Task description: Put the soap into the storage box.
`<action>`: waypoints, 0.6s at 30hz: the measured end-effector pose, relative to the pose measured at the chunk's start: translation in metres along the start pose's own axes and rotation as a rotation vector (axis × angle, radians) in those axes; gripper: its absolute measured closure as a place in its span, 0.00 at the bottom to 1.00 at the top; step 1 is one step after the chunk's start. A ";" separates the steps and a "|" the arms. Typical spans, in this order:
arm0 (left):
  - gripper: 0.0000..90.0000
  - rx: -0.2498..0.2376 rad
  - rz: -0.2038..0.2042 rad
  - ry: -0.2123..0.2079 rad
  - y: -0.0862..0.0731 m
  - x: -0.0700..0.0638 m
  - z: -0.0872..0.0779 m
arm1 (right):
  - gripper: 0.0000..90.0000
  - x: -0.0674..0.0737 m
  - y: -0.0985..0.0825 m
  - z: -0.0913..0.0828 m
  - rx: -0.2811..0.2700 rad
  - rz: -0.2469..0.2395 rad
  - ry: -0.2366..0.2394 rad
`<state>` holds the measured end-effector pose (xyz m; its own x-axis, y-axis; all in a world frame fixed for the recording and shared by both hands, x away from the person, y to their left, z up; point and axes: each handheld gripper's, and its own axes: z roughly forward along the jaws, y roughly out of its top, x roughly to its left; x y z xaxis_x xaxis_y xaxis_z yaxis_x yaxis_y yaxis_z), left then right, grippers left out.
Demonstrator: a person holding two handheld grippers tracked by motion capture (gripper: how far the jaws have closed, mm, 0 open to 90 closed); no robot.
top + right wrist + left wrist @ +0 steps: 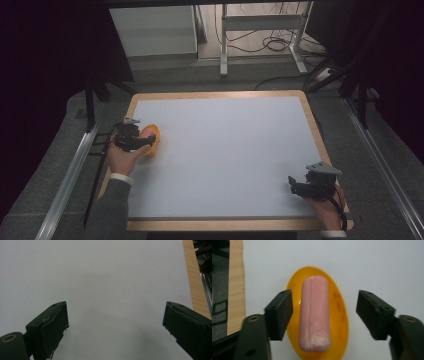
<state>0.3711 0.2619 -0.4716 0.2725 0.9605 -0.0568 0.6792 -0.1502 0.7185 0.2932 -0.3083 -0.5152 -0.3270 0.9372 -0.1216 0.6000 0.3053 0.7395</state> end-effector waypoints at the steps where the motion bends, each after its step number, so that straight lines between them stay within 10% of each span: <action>1: 0.32 -0.017 0.006 -0.007 0.000 -0.001 -0.004 | 0.07 0.000 0.000 0.000 0.001 0.000 0.002; 18: 0.27 -0.096 0.120 -0.187 -0.030 -0.050 -0.041 | 0.07 0.001 0.001 -0.001 -0.003 -0.004 -0.003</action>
<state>0.3087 0.2276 -0.4620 0.4748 0.8757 -0.0877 0.5687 -0.2293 0.7899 0.2921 -0.3072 -0.5139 -0.3274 0.9364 -0.1267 0.5966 0.3089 0.7407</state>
